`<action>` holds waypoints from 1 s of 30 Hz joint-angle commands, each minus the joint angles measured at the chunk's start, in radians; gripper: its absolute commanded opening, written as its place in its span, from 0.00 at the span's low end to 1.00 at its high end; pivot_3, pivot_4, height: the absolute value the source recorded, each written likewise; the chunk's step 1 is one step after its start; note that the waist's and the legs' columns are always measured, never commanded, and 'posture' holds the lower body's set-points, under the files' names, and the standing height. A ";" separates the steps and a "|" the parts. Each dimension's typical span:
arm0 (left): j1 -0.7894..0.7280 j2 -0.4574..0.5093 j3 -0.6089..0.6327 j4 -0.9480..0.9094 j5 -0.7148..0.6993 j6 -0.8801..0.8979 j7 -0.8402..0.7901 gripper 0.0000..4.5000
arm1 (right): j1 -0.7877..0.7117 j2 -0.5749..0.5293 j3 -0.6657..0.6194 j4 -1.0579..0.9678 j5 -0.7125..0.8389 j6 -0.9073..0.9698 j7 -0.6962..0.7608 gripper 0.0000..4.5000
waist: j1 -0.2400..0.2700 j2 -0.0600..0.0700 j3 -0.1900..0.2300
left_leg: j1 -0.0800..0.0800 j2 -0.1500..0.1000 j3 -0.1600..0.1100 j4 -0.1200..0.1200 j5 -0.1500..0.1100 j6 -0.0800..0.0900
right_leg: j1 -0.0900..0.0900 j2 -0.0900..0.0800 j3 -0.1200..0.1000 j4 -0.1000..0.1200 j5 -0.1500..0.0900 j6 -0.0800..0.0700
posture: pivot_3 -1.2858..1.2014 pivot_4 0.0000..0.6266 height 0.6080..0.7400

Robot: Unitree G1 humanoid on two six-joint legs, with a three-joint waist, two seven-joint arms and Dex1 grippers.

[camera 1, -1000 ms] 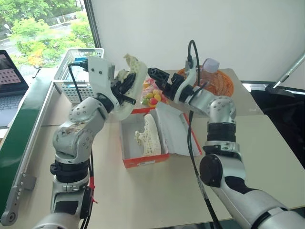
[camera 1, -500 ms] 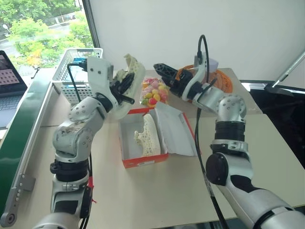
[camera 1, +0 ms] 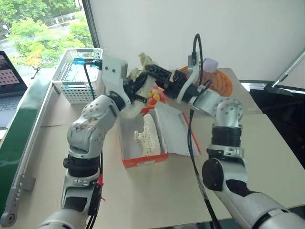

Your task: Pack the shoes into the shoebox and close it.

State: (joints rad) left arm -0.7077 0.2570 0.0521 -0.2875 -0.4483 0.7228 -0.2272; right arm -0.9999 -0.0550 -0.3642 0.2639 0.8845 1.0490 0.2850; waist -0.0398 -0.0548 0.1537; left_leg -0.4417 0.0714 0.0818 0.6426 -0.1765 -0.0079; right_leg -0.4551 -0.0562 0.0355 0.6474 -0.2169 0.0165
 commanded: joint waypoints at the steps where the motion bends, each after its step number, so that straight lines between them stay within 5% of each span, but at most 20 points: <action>1: -0.034 -0.005 0.008 -0.060 -0.007 -0.014 0.000 0.06 | -0.001 -0.006 0.025 -0.011 -0.011 -0.028 0.018 1.00 | 0.000 0.000 0.000 | 0.000 0.000 0.000 0.000 0.000 0.000 | 0.000 0.000 0.000 0.000 0.000 0.000 | 0.52 0.24 1.00; 4: -0.020 -0.002 0.007 -0.077 -0.010 -0.004 0.001 0.06 | -0.011 -0.007 0.019 0.022 -0.021 -0.057 0.022 1.00 | 0.000 0.000 0.000 | 0.000 0.000 0.000 0.000 0.000 0.000 | 0.000 0.000 0.000 0.000 0.000 0.000 | 0.52 0.24 1.00; 16: 0.009 -0.009 0.005 -0.104 -0.019 0.021 0.013 0.06 | -0.053 -0.004 -0.005 0.093 -0.020 -0.140 0.037 0.19 | 0.000 0.000 0.000 | 0.000 0.000 0.000 0.000 0.000 0.000 | 0.000 0.000 0.000 0.000 0.000 0.000 | 0.52 0.24 1.00; 20: 0.015 -0.007 0.014 -0.115 -0.027 0.038 0.016 0.06 | -0.054 0.000 -0.008 0.090 -0.015 -0.146 0.036 0.14 | 0.000 0.000 0.000 | 0.000 0.000 0.000 0.000 0.000 0.000 | 0.000 0.000 0.000 0.000 0.000 0.000 | 0.52 0.24 1.00; 28: 0.088 0.076 0.105 -0.211 -0.104 0.138 0.001 0.77 | -0.064 -0.025 0.037 0.079 -0.079 -0.169 0.023 0.13 | -0.003 0.000 0.000 | 0.000 0.000 0.000 0.000 0.000 0.000 | 0.000 0.000 0.000 0.000 0.000 0.000 | 0.52 0.24 1.00; 30: 0.113 0.142 0.128 -0.229 -0.113 0.160 -0.034 0.84 | -0.074 -0.035 0.051 0.079 -0.095 -0.163 0.020 0.13 | -0.007 0.000 0.000 | 0.000 0.000 0.000 0.000 0.000 0.000 | 0.000 0.000 0.001 0.000 0.000 0.000 | 0.52 0.24 1.00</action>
State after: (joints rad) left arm -0.6046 0.3483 0.1340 -0.4560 -0.5375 0.8618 -0.2236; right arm -1.0267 -0.0692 -0.3165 0.3659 0.8001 0.9156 0.3076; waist -0.0464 -0.0545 0.1539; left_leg -0.4414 0.0712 0.0815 0.6428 -0.1765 -0.0078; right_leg -0.4553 -0.0558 0.0363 0.6477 -0.2168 0.0168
